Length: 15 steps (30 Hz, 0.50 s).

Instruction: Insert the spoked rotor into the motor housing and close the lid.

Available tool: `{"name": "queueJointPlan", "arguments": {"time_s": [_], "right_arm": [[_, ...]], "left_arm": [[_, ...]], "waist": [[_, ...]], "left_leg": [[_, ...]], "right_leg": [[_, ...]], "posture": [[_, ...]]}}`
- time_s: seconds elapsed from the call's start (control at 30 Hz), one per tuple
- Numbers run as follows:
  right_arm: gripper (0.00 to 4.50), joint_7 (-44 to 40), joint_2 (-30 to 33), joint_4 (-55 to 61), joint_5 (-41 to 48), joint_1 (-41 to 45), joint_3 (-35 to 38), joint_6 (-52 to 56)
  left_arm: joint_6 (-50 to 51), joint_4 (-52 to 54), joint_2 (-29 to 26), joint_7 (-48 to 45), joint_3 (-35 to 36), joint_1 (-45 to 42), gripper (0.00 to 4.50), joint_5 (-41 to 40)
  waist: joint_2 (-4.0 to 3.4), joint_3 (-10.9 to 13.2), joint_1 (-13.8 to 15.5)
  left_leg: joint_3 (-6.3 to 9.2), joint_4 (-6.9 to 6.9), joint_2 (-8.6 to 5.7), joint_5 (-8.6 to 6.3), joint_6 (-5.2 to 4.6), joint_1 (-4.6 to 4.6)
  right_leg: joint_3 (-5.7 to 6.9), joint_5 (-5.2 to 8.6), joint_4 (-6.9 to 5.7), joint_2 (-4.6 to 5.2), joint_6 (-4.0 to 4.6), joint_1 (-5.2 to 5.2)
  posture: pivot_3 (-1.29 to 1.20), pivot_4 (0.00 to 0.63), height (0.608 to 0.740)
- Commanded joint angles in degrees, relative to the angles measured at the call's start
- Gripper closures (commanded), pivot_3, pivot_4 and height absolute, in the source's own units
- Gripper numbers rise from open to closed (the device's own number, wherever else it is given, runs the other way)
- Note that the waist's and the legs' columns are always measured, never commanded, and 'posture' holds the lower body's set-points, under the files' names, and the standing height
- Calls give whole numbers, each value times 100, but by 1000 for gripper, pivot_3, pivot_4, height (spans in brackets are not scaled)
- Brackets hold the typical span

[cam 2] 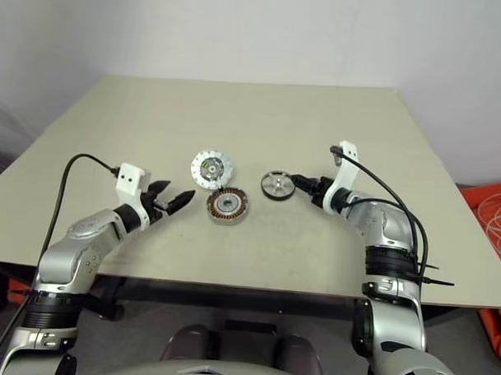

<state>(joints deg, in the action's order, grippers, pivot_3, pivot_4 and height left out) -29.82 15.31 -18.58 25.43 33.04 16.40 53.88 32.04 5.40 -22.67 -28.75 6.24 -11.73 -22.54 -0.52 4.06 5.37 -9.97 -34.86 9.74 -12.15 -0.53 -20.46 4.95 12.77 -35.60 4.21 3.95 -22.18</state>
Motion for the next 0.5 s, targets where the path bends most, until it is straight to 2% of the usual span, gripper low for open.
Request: {"name": "queueJointPlan", "arguments": {"time_s": [0.03,0.23,0.33,0.5], "right_arm": [[1828,280,-125,-165,149,147,155,19],[1828,312,-268,-575,72,137,36,-277],[1828,327,-407,-649,127,196,9,-336],[1828,439,-741,-599,412,409,215,-328]], "left_arm": [[-6,181,-83,-49,8,-109,0,1],[18,245,-119,-42,26,-47,0,-1],[25,253,-140,-43,29,-38,0,2],[25,261,-189,-45,7,-26,0,33]], "waist": [[0,0,7],[1,0,2],[1,0,-6],[0,0,-27]], "left_leg": [[0,0,0,1,2,0],[0,1,-1,3,6,7],[-2,6,0,7,12,30],[-3,27,1,12,21,42]], "right_leg": [[0,0,0,0,0,0],[-1,2,1,0,-3,7],[-2,20,1,0,-35,20],[-3,21,0,-1,-37,16]], "posture": [[0,0,740],[0,0,740],[0,0,740],[0,0,740]]}}
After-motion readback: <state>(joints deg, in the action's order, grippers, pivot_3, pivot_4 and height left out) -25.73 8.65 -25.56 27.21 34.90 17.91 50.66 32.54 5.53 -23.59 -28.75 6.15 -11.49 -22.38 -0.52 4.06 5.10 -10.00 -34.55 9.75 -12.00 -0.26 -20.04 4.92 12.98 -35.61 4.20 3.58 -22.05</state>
